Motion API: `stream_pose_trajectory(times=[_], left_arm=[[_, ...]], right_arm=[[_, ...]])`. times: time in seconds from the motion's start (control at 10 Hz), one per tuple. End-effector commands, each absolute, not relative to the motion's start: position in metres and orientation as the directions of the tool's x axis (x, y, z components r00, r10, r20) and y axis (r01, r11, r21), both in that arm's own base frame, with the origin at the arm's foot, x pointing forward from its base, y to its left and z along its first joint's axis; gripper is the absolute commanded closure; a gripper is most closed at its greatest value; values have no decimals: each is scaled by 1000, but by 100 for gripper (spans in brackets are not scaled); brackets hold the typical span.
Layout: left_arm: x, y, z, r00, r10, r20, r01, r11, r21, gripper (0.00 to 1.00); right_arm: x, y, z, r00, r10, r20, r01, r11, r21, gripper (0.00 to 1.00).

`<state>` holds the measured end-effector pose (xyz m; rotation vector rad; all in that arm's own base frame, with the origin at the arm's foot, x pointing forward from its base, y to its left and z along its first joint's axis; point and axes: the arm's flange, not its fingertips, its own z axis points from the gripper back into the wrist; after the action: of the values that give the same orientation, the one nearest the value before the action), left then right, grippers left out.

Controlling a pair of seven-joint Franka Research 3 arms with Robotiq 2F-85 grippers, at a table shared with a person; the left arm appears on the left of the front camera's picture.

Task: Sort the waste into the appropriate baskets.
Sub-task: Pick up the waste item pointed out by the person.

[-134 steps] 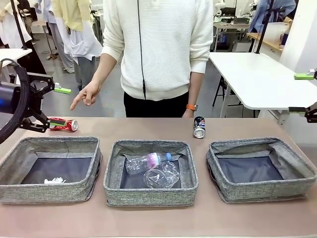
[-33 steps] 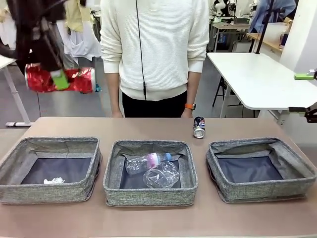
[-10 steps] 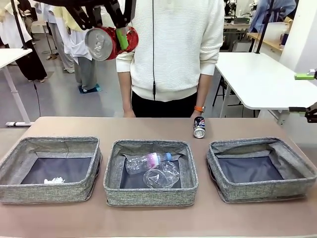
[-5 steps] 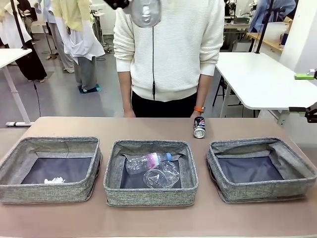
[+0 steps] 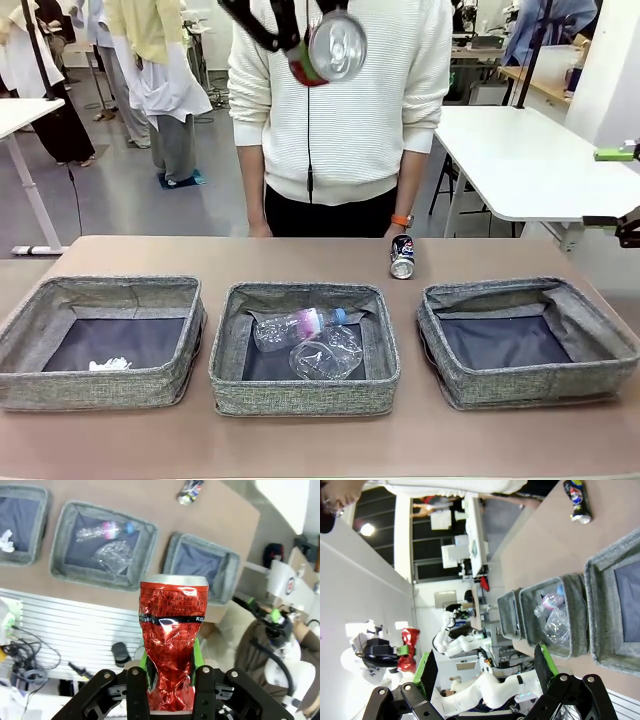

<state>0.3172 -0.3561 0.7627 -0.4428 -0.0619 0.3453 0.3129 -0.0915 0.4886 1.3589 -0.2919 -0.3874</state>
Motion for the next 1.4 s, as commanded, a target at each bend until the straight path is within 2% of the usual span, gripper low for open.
stream_pose_trajectory(times=[0.0, 0.4, 0.5, 1.3], left_arm=[[320, -361, 764, 952, 307, 3, -291, 904, -313, 67], [324, -366, 751, 948, 319, 10, -311, 930, -197, 67], [322, -361, 740, 955, 298, -16, -292, 924, -247, 67], [322, -361, 740, 955, 298, -16, -292, 924, -247, 67]], right_arm=[[312, -93, 492, 904, -427, -20, 99, 164, 982, 0], [312, -93, 492, 904, -427, -20, 99, 164, 982, 0], [312, -93, 492, 904, -427, -20, 99, 164, 982, 0], [312, -93, 492, 904, -427, -20, 99, 164, 982, 0]])
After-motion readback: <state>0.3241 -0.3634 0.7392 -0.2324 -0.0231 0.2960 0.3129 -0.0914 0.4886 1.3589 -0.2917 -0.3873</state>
